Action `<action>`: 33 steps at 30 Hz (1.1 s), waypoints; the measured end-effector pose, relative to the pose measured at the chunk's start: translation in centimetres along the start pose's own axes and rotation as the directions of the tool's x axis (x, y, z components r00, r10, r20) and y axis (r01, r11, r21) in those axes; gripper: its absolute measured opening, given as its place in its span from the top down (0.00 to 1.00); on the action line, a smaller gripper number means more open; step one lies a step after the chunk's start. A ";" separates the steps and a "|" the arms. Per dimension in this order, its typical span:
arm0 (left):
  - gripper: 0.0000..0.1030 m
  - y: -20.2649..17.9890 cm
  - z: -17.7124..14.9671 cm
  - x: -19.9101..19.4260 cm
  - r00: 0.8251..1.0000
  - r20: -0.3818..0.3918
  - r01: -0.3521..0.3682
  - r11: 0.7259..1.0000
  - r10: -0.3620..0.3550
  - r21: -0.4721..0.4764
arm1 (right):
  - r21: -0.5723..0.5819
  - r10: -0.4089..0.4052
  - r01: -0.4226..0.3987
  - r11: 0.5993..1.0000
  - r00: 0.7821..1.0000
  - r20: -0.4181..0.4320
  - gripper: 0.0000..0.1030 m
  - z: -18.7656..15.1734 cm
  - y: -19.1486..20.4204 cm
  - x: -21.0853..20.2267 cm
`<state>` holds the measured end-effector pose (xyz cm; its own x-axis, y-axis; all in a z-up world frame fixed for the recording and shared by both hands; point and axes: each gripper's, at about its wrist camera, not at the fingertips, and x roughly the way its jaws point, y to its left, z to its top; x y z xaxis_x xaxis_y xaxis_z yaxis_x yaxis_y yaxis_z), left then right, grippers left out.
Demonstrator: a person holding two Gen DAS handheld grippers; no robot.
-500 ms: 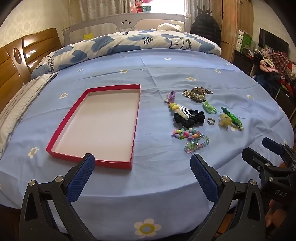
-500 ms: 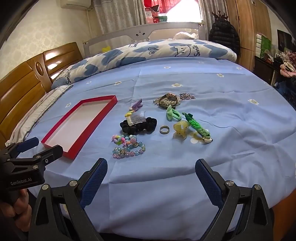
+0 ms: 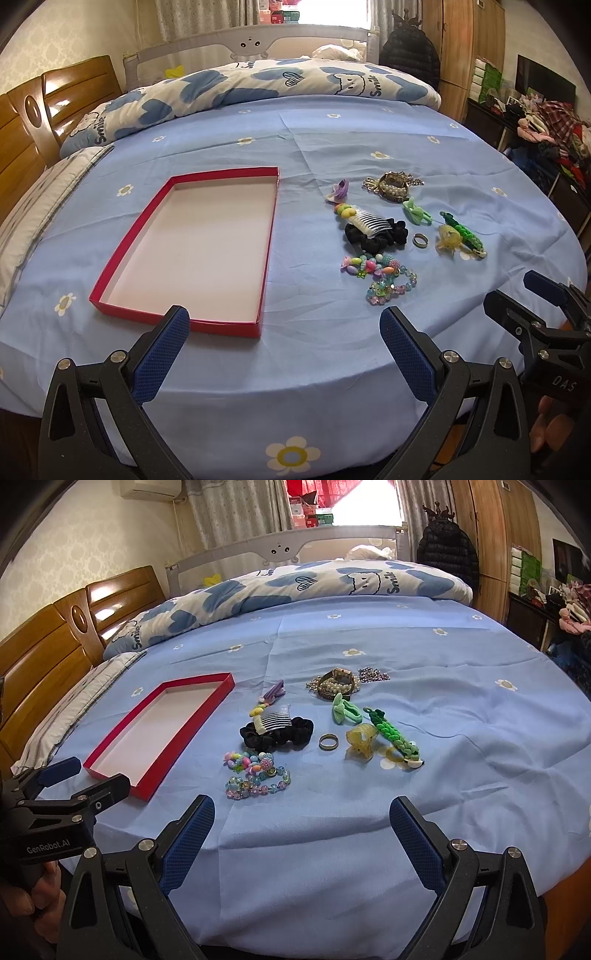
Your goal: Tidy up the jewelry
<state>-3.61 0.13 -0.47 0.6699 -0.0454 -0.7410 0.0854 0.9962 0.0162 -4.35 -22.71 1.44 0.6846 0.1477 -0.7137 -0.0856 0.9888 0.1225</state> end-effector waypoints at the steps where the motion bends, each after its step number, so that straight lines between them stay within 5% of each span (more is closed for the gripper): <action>1: 0.00 0.0 0.0 0.0 1.000 0.000 0.001 1.000 -0.001 0.000 | 0.004 0.004 -0.004 1.000 1.000 0.001 0.06 0.0 -0.1 0.0; 33: 0.00 -0.2 0.7 1.7 0.999 -0.040 0.021 1.000 -0.022 -0.004 | 0.043 0.028 -0.028 0.999 1.000 0.003 0.06 0.4 -0.9 0.8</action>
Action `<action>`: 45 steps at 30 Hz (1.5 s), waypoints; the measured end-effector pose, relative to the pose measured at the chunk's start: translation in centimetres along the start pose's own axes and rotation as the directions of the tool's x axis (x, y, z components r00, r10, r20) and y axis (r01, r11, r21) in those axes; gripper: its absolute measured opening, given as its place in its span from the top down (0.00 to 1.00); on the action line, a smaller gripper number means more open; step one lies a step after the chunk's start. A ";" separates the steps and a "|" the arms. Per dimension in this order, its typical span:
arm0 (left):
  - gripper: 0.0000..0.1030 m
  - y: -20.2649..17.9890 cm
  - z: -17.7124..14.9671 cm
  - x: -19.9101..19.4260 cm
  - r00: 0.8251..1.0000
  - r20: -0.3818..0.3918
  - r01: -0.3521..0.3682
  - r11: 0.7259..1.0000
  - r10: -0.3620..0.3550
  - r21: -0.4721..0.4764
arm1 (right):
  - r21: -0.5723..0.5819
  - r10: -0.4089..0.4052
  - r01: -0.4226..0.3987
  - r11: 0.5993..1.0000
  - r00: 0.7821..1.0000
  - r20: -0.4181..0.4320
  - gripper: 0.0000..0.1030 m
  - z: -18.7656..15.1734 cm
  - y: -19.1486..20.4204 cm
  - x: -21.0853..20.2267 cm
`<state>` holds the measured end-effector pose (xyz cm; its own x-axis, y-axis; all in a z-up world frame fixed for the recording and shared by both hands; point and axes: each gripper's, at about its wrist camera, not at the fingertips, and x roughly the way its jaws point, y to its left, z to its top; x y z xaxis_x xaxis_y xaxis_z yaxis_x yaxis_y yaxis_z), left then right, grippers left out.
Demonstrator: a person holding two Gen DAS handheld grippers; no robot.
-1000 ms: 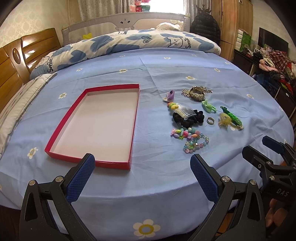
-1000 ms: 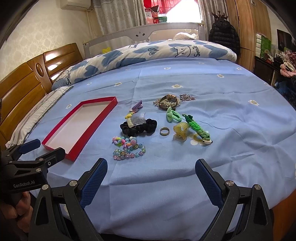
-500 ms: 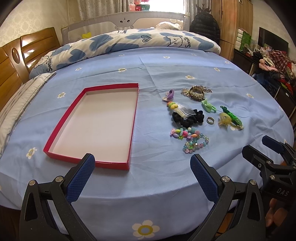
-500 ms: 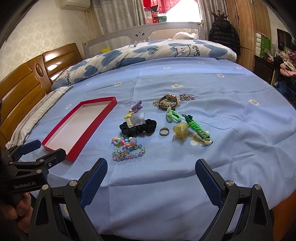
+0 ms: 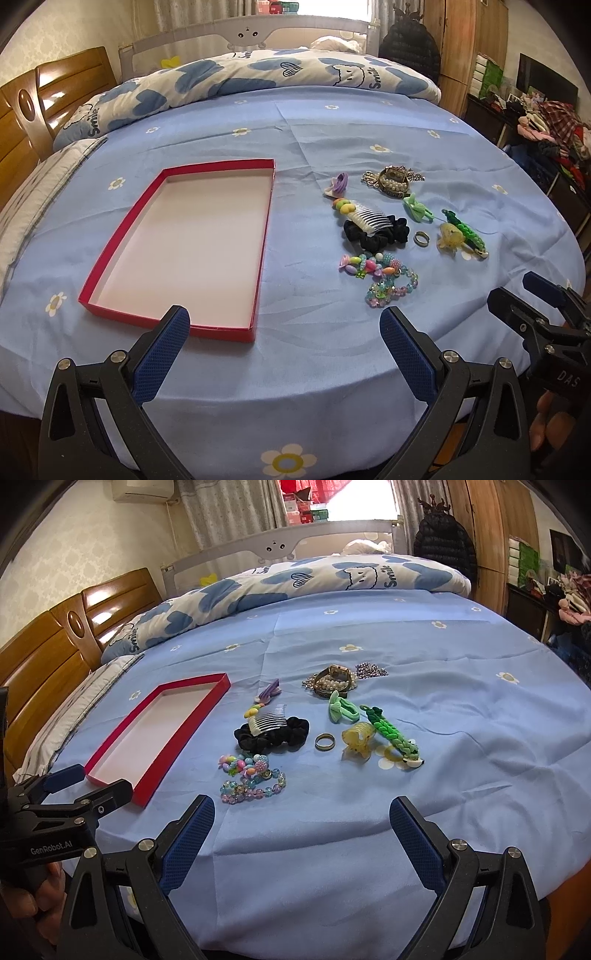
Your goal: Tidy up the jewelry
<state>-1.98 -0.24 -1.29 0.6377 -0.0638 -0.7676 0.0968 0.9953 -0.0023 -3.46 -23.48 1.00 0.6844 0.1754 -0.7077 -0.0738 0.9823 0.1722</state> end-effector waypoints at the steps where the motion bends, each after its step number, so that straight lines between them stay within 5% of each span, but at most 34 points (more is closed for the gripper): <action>1: 0.00 0.0 0.1 0.1 1.000 -0.003 0.004 1.000 -0.004 0.000 | 0.009 0.008 -0.008 1.000 1.000 0.003 0.06 0.0 -0.1 0.0; 14: 0.00 0.2 2.7 1.9 0.997 -0.051 0.065 0.998 -0.066 -0.012 | 0.042 0.013 -0.014 0.999 1.000 0.011 0.06 1.5 -2.2 1.0; 30: 0.00 -0.8 8.5 6.6 0.988 -0.111 0.106 0.994 -0.104 0.011 | 0.085 0.071 -0.069 0.994 0.997 -0.021 0.08 7.6 -4.3 5.1; 41: 0.02 -2.1 12.8 11.7 0.977 -0.168 0.140 0.990 -0.134 0.027 | 0.086 0.065 -0.053 0.995 0.987 -0.146 0.25 12.4 -5.9 12.0; 45: 0.11 -2.8 14.0 14.0 0.968 -0.200 0.161 0.986 -0.150 0.036 | 0.071 0.064 -0.053 0.996 0.983 -0.169 0.30 13.7 -6.1 14.2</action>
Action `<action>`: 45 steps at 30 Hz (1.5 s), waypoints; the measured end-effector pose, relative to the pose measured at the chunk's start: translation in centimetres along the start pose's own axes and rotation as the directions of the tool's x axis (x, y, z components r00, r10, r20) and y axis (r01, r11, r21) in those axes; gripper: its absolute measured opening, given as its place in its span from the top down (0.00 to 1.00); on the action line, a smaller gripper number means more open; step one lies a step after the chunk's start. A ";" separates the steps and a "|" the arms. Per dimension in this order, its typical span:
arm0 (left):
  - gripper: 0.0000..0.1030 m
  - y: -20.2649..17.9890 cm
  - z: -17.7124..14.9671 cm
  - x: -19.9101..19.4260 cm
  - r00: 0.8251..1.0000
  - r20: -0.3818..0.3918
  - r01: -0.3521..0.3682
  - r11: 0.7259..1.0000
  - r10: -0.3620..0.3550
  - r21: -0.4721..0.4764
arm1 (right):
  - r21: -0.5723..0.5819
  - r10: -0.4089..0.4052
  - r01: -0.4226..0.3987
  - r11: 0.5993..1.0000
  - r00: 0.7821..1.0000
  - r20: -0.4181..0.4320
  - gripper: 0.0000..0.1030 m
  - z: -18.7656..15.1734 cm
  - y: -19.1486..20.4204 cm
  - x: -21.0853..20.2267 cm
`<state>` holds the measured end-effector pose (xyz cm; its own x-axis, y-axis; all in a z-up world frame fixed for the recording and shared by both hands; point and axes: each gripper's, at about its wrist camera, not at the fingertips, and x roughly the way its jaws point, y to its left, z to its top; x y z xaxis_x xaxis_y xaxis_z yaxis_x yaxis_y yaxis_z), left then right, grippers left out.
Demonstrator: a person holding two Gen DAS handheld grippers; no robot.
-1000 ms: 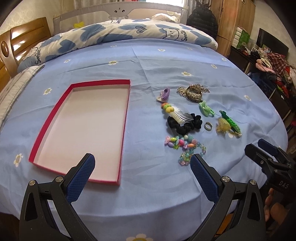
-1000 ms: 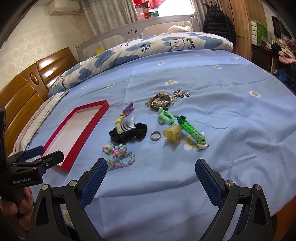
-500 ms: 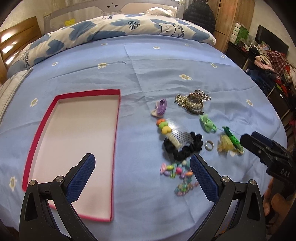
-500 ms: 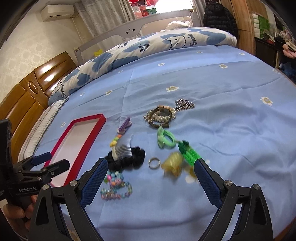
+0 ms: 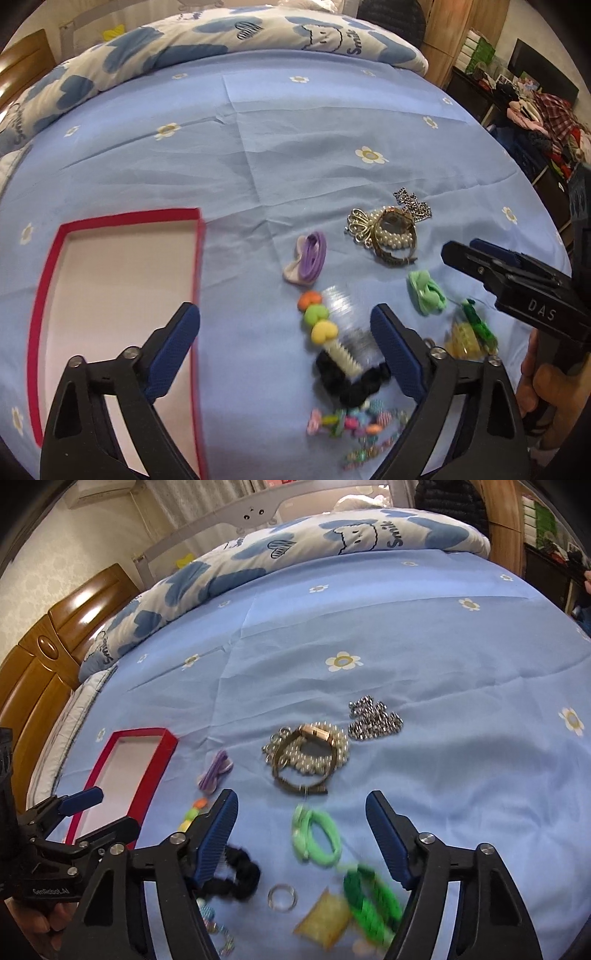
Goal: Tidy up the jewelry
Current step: 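Grasp the purple hair clip with left tool while right tool grasps the gold watch, then carry both items into the red box and open both tools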
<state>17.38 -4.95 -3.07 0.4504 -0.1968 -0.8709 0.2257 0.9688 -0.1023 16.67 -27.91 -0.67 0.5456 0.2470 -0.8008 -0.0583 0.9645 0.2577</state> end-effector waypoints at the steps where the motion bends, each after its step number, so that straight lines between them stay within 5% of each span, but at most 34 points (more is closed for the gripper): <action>1: 0.13 -0.1 0.4 0.5 1.000 -0.005 0.002 1.000 -0.002 0.003 | 0.000 0.001 -0.001 1.000 1.000 0.000 0.32 0.4 -0.1 0.4; 11: 0.25 0.3 2.5 5.3 0.996 -0.078 0.040 0.999 -0.039 0.007 | -0.012 -0.001 -0.001 1.000 0.994 -0.112 0.53 2.7 -1.8 5.7; 17: 0.45 0.1 3.3 7.0 0.992 -0.103 0.074 0.997 -0.072 0.011 | -0.047 0.009 -0.014 0.999 0.994 -0.111 0.62 3.6 -1.6 7.2; 22: 0.82 -0.3 3.4 8.1 0.989 -0.126 0.085 0.996 -0.081 0.027 | -0.064 0.002 -0.010 0.998 0.992 -0.124 0.75 3.9 -1.8 8.2; 25: 0.92 -0.1 3.3 8.2 0.988 -0.121 0.095 0.995 -0.092 0.020 | -0.073 0.006 -0.016 0.997 0.992 -0.129 0.80 3.9 -1.9 8.3; 32: 0.93 0.5 3.2 6.2 0.991 -0.071 0.114 0.993 -0.113 0.012 | -0.065 0.046 -0.053 0.996 0.993 -0.113 0.91 3.5 -2.1 7.4; 45: 0.94 4.1 2.1 0.4 0.986 0.021 0.164 0.984 -0.163 -0.070 | -0.063 0.132 -0.135 0.989 0.990 -0.046 0.92 3.4 1.8 3.2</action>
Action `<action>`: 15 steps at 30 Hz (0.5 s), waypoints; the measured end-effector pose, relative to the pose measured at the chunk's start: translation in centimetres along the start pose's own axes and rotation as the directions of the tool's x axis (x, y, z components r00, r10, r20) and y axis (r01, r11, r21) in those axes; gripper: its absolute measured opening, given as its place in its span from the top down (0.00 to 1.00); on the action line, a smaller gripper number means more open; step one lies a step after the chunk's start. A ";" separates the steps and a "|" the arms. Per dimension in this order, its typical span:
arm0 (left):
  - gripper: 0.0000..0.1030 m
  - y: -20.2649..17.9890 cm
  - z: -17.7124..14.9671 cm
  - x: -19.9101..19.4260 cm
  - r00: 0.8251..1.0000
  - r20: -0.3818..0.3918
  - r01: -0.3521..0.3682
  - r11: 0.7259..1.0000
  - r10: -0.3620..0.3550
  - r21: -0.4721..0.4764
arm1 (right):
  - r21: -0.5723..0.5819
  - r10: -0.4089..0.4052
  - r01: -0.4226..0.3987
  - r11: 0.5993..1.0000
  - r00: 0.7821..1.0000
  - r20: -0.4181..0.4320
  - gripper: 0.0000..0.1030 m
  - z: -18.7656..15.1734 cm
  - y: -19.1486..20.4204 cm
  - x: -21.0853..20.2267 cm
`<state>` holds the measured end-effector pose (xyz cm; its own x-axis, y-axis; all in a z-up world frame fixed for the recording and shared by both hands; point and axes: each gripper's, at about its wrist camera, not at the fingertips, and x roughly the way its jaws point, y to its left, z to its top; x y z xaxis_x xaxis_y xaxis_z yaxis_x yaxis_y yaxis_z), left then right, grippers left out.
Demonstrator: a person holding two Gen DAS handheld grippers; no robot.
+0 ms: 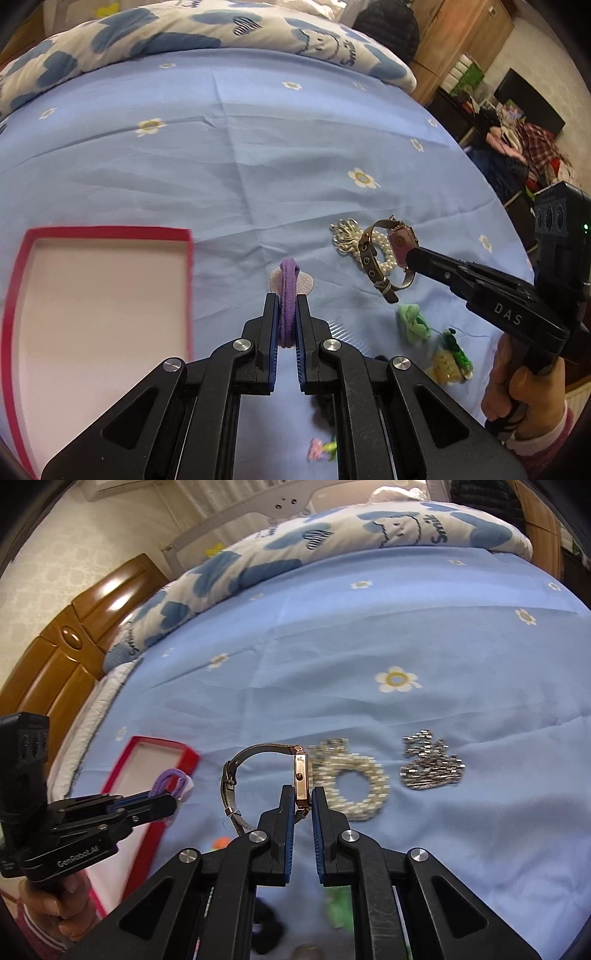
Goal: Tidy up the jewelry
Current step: 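Carry both items into the red box and open both tools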
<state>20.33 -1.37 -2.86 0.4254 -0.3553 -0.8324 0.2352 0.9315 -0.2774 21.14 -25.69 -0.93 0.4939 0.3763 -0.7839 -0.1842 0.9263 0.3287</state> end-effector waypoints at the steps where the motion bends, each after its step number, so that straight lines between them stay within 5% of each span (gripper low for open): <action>1: 0.94 0.5 -0.2 -0.5 1.000 0.007 -0.002 1.000 0.002 -0.009 | -0.004 0.008 -0.008 1.000 1.000 0.001 0.92 0.0 0.6 -0.1; 15: 0.94 10.1 -1.9 -5.4 0.991 0.056 -0.114 0.982 0.123 -0.153 | -0.077 0.152 -0.155 0.985 0.987 -0.041 0.92 -0.7 10.8 3.0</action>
<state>18.72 10.07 -2.10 0.4991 -0.2414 -0.8322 0.0490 0.9667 -0.2510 20.07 -14.59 -0.09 0.4248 0.5134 -0.7456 -0.3237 0.8553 0.4045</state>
